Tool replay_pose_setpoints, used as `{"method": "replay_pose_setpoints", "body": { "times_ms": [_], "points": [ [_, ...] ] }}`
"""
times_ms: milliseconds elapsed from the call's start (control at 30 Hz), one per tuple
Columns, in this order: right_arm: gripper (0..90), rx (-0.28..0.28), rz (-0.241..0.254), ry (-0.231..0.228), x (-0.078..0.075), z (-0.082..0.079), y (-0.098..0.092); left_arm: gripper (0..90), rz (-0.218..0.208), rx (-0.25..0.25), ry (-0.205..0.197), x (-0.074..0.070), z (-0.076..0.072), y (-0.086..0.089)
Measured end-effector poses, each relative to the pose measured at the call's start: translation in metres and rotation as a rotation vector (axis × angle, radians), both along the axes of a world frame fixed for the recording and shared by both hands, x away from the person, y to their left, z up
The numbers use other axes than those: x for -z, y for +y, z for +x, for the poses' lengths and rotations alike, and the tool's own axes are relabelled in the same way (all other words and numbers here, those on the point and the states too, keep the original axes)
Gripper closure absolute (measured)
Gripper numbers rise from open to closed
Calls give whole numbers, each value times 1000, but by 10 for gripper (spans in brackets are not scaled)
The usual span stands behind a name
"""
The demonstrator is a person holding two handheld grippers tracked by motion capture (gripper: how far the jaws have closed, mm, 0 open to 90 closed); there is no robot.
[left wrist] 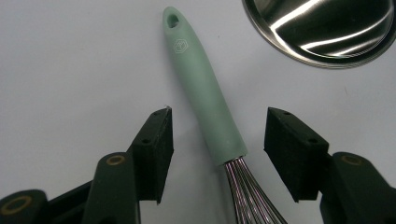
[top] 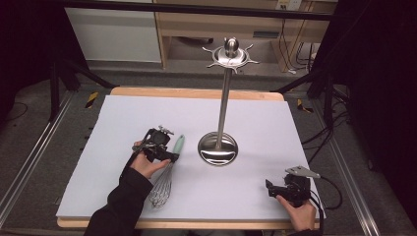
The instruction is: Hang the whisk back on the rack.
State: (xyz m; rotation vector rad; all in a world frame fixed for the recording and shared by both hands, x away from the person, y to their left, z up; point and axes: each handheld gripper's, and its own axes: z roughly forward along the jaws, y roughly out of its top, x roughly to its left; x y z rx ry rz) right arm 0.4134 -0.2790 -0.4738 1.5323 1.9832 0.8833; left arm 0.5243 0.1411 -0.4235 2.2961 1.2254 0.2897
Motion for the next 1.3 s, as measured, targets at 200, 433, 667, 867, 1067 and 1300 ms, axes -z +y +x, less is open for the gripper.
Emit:
{"method": "replay_pose_setpoints", "body": {
  "times_ms": [200, 433, 667, 867, 1067, 1300],
  "points": [
    [87, -4, -6, 4, 0, 0, 0, 438, 22, -3, 26, 7, 4, -2],
    [87, -3, -10, 10, 1, 1, 0, 472, 33, -2, 60, 14, 7, -4],
    [88, -1, -9, 7, 1, 1, -1, 505, 38, -9, 91, 20, 11, -6],
    [88, -1, -7, 11, 1, 1, 0, 545, 25, -18, 110, 22, 14, -8],
    [88, -3, -8, 13, 1, 1, 0, 579, 24, -25, 133, 27, 16, -11],
    [88, -6, -6, 13, 1, 2, 0, 587, 23, -33, 136, 27, 16, -11]
  ]
}}
